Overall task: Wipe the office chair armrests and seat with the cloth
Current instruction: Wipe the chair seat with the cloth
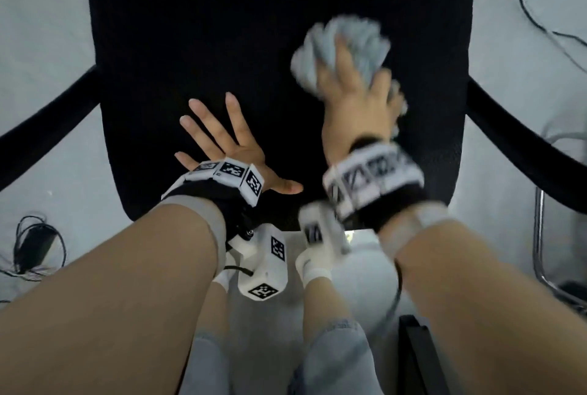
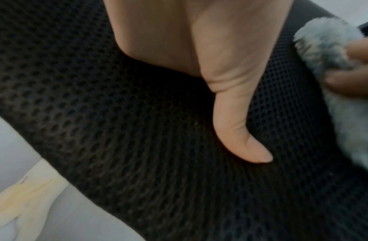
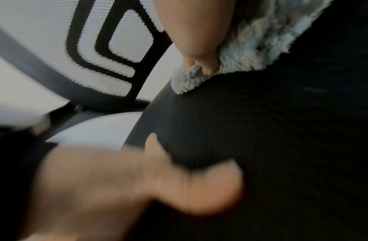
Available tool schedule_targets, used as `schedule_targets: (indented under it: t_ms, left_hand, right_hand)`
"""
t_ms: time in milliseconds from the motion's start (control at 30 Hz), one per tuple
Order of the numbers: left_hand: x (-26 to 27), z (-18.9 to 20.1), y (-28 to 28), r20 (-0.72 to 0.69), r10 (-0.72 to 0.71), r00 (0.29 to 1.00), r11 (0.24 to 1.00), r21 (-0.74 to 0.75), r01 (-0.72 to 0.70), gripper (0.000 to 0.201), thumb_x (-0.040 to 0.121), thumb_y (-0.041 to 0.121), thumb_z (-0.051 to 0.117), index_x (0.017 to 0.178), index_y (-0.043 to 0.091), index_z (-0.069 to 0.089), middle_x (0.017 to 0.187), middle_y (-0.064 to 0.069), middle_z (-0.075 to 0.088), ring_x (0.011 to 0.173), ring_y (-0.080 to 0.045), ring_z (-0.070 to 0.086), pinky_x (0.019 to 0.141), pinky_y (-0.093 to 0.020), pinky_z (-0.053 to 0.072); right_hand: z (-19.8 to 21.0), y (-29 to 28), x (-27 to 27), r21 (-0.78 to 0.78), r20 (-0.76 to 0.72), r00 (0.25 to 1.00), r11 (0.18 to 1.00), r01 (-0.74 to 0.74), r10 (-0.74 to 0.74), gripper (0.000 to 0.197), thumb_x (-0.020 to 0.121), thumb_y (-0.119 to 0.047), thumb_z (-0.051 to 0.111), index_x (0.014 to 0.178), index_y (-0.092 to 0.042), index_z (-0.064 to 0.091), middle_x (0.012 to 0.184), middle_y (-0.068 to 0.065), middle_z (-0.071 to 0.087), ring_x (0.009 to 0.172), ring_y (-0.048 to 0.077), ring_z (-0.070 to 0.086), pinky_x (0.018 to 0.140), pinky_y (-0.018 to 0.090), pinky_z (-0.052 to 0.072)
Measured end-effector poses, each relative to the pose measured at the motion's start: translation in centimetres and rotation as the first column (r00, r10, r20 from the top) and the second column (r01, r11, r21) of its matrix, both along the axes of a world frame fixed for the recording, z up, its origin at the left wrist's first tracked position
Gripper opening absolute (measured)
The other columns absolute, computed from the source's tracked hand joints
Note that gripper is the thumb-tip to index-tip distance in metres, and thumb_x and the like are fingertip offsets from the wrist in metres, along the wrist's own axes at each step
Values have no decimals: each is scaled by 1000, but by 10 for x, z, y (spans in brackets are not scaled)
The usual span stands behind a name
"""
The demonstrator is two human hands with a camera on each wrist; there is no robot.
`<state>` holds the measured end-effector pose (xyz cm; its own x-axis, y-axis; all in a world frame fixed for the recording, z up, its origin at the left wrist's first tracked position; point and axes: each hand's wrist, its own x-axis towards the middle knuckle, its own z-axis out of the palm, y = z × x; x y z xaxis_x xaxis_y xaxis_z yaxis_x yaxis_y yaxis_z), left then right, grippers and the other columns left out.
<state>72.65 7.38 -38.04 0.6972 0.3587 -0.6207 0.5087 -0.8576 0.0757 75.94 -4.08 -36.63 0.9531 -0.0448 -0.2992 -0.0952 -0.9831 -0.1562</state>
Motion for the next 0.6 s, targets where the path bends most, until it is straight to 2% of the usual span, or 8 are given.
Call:
schedule_targets:
  t_ms: [33, 67, 133, 233, 333, 467, 533, 600]
  left_hand:
    - [0, -1, 2, -55, -38, 998, 999, -11, 37, 137, 50, 71, 66, 139, 27, -28, 145, -14, -39, 138, -33, -27, 108, -64, -8]
    - [-1, -2, 4, -76, -68, 995, 998, -15, 67, 150, 40, 70, 72, 137, 25, -32, 146, -18, -35, 137, -35, -28, 107, -64, -7]
    - [-1, 1, 8, -56, -106, 993, 994, 6, 107, 154, 33, 75, 67, 135, 23, -36, 148, -22, -30, 137, -37, -26, 106, -64, -6]
    - [5, 7, 9, -156, -104, 982, 994, -56, 96, 157, 35, 68, 75, 128, 21, -43, 144, -22, -37, 134, -38, -32, 105, -65, -7]
    - [8, 5, 13, -226, -128, 966, 991, -53, 119, 157, 35, 68, 76, 118, 20, -49, 140, -23, -42, 131, -39, -36, 103, -67, -8]
    - [11, 4, 12, -261, -107, 959, 994, -42, 99, 158, 34, 67, 77, 118, 23, -50, 139, -21, -44, 131, -39, -37, 103, -66, -9]
    - [8, 1, 10, -212, -97, 972, 994, 21, 104, 161, 31, 68, 76, 126, 23, -46, 142, -20, -41, 133, -37, -34, 105, -65, -8]
    - [1, -1, 8, -120, -96, 988, 994, 45, 102, 161, 28, 72, 72, 129, 24, -43, 144, -21, -36, 136, -37, -29, 105, -65, -7]
  right_hand:
    - [0, 2, -25, -8, 20, 998, 999, -51, 51, 61, 77, -8, 29, 128, -38, 47, 147, -10, 35, 110, 32, 29, 91, 58, 37]
    - [1, 0, -51, -6, -18, 993, 993, -119, 119, 58, 75, -14, 29, 124, -37, 52, 143, -8, 41, 102, 31, 31, 85, 56, 42]
    - [2, -15, -86, 4, -83, 957, 960, -280, 279, 56, 76, -21, 30, 124, -39, 51, 144, -11, 35, 99, 30, 34, 80, 49, 47]
    - [5, -38, -46, 45, -67, 892, 894, -445, 447, 54, 82, -18, 35, 129, -42, 44, 149, -15, 23, 105, 31, 36, 86, 50, 42]
    - [-1, -48, 33, -58, -105, 979, 982, -179, 172, 60, 90, -8, 41, 138, -42, 27, 152, -9, 12, 120, 35, 31, 96, 49, 28]
    - [7, -29, 76, -39, -89, 992, 995, 88, -91, 72, 83, 3, 40, 137, -43, 25, 155, -13, 2, 131, 36, 19, 103, 49, 24]
    - [12, -9, 48, -63, -205, 977, 997, 42, -54, 63, 89, -8, 39, 141, -38, 20, 156, -5, 1, 136, 34, 10, 108, 51, 18]
    - [15, 5, -4, 44, -246, 946, 978, -206, 210, 59, 89, -19, 42, 141, -37, 22, 155, -7, 9, 131, 32, 10, 106, 52, 22]
